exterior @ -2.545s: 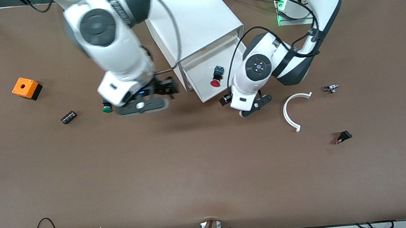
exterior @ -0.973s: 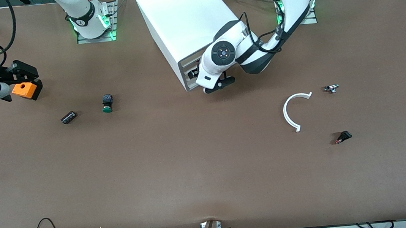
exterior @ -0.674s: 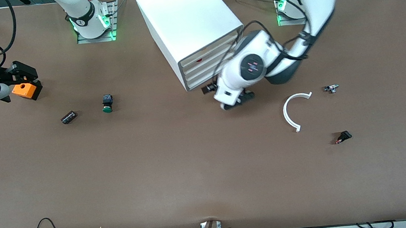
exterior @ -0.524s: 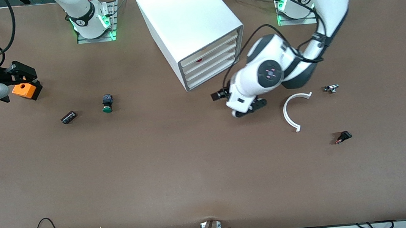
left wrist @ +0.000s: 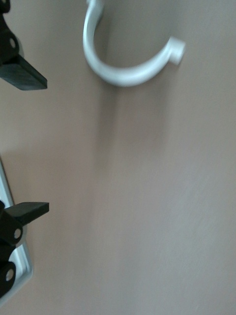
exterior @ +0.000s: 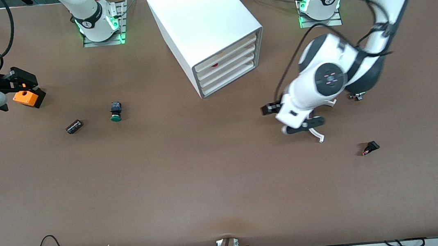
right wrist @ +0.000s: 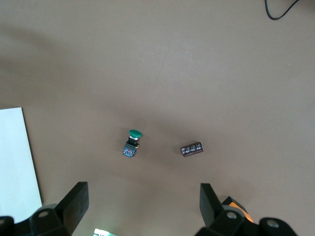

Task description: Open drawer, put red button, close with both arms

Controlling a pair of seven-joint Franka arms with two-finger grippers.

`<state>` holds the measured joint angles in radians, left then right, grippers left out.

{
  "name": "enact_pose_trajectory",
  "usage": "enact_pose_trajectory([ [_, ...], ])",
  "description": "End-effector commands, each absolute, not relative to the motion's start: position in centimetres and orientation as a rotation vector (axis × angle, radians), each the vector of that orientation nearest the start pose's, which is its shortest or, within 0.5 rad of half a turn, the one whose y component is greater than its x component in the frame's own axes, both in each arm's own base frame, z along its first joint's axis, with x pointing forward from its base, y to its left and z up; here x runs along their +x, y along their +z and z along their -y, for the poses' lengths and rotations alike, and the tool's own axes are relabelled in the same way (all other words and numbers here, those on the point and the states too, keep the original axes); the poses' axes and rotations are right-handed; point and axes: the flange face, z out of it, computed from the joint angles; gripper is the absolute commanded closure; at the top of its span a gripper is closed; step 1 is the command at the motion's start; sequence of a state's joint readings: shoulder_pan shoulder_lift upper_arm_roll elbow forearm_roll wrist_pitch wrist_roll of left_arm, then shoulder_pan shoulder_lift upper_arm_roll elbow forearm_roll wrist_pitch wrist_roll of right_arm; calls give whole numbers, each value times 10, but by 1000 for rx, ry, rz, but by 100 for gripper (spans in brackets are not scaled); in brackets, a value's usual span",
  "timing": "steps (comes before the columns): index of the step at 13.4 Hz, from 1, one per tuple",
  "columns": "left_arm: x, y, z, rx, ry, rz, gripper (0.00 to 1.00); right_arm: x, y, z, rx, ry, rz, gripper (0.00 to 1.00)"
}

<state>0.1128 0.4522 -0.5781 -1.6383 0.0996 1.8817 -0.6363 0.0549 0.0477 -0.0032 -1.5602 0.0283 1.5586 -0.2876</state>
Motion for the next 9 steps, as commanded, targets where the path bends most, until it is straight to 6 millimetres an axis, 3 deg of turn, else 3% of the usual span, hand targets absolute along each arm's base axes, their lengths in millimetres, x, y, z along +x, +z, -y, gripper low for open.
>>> enact_pose_trajectory([
  [1,594,429,190,-3127,288,143,0,570,607,-29,-3074,46,526,0],
  [5,585,477,94,-3114,289,69,0,575,600,-22,-3080,52,515,0],
  [9,561,510,36,-3104,228,48,0,577,601,-20,-3080,30,517,0],
])
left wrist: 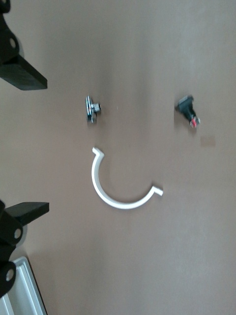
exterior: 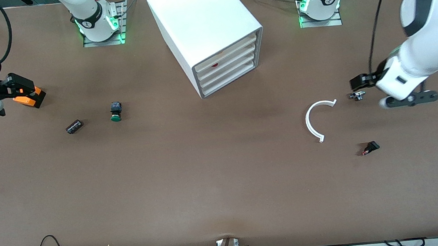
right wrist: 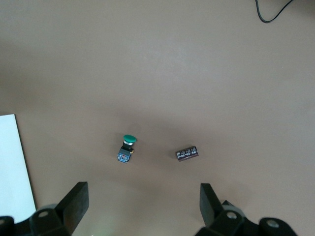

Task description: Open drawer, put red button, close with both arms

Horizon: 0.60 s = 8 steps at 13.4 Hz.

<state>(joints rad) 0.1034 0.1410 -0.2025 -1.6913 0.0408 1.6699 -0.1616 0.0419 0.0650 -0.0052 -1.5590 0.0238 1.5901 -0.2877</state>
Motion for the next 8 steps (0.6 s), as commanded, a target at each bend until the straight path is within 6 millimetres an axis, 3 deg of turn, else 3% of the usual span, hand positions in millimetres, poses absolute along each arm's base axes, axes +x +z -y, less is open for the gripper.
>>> enact_pose_trajectory([
  [1,557,512,24,-3107,224,37,0,577,601,-18,-3078,29,511,0],
  [5,549,540,-6,-3113,143,54,0,577,601,-18,-3078,29,511,0],
  [8,548,548,-28,-3111,116,77,0,577,601,-18,-3079,27,514,0],
])
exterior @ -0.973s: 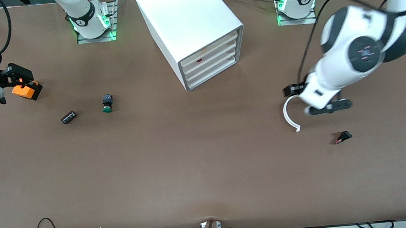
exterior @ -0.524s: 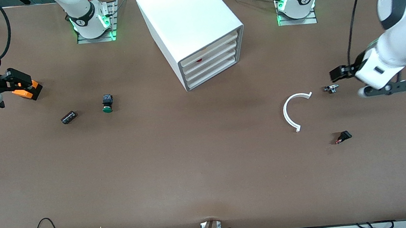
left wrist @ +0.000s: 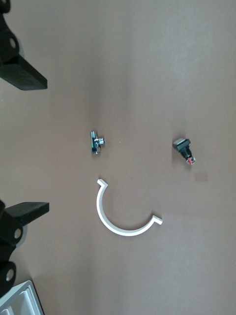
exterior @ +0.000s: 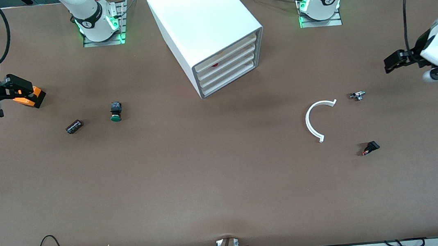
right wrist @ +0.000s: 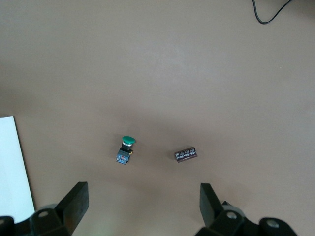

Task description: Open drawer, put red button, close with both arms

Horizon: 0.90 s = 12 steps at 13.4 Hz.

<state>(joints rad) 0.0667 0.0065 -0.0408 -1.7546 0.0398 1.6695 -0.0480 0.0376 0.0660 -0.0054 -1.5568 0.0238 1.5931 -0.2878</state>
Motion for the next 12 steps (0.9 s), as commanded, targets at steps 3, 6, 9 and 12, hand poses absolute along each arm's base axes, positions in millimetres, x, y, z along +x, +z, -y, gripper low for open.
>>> enact_pose_trajectory([
  [3,555,562,-28,-3105,37,68,0,577,601,-18,-3079,27,514,0],
  [6,558,567,-27,-3116,-23,66,0,577,601,-18,-3081,28,514,0],
  [9,558,568,-29,-3116,-25,70,0,577,601,-17,-3082,28,517,0],
  [12,558,568,-29,-3116,-28,63,0,577,601,-18,-3080,28,517,0],
])
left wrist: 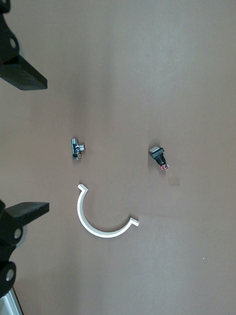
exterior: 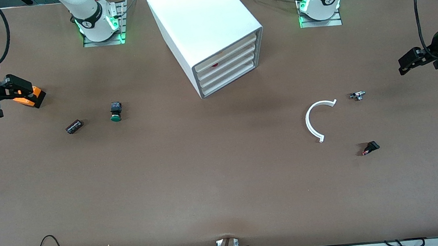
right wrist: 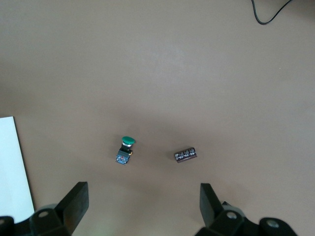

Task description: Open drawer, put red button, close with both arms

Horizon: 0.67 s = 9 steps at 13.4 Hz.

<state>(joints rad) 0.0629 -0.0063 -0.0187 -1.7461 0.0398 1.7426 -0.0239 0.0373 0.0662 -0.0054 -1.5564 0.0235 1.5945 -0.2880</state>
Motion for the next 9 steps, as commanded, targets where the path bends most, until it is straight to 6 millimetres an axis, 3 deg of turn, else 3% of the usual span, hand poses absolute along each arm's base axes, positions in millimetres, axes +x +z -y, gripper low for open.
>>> enact_pose_trajectory([
  [1,558,569,-26,-3113,-28,51,0,577,601,-18,-3079,27,516,0],
  [5,559,573,-18,-3104,-30,22,0,577,601,-18,-3077,27,516,0],
  [9,568,569,-22,-3115,-27,-32,0,577,602,-18,-3076,22,516,0],
])
